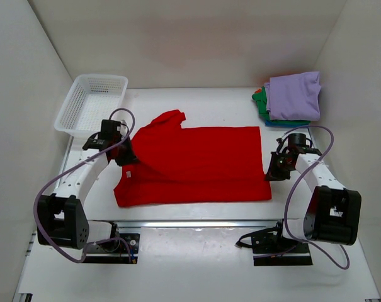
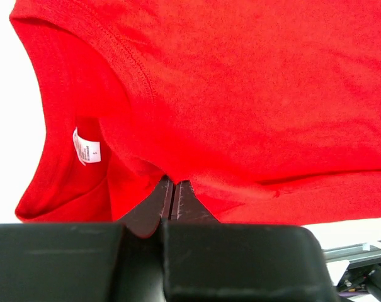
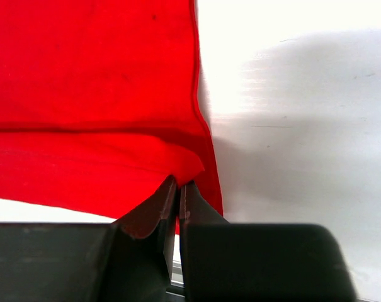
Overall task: Fold and stack the t-shirts
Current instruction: Fold the flattened tshirt in 1/3 of the way
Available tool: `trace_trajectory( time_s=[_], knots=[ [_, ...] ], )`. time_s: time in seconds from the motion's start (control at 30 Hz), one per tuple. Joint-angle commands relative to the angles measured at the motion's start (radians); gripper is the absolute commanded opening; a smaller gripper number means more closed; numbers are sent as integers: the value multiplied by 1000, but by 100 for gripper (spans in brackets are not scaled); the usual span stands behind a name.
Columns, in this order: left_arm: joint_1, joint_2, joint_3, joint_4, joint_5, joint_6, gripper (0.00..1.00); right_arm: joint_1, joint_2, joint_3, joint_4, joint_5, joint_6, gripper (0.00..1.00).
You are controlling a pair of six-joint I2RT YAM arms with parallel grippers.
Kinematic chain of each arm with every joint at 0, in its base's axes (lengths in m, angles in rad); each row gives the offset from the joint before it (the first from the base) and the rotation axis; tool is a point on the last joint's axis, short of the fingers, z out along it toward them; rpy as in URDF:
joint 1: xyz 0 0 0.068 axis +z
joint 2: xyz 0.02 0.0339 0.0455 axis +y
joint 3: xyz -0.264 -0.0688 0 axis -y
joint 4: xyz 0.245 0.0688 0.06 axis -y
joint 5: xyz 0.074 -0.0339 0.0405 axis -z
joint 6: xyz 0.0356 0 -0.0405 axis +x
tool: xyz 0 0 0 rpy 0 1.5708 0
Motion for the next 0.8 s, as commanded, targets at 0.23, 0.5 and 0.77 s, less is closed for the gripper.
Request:
trace_trajectory(
  time_s=[0.23,0.5,0.77],
  knots=[
    [23,9,86,-17,17,5,0,-9,-23,1,27,-15,-9,0],
    [32,107,158,5,16,4,0,-10,3,13,41,-18,-4,0],
    [35,217,170,43,11,10,0,-13,52,30,73,-14,5,3]
  ],
)
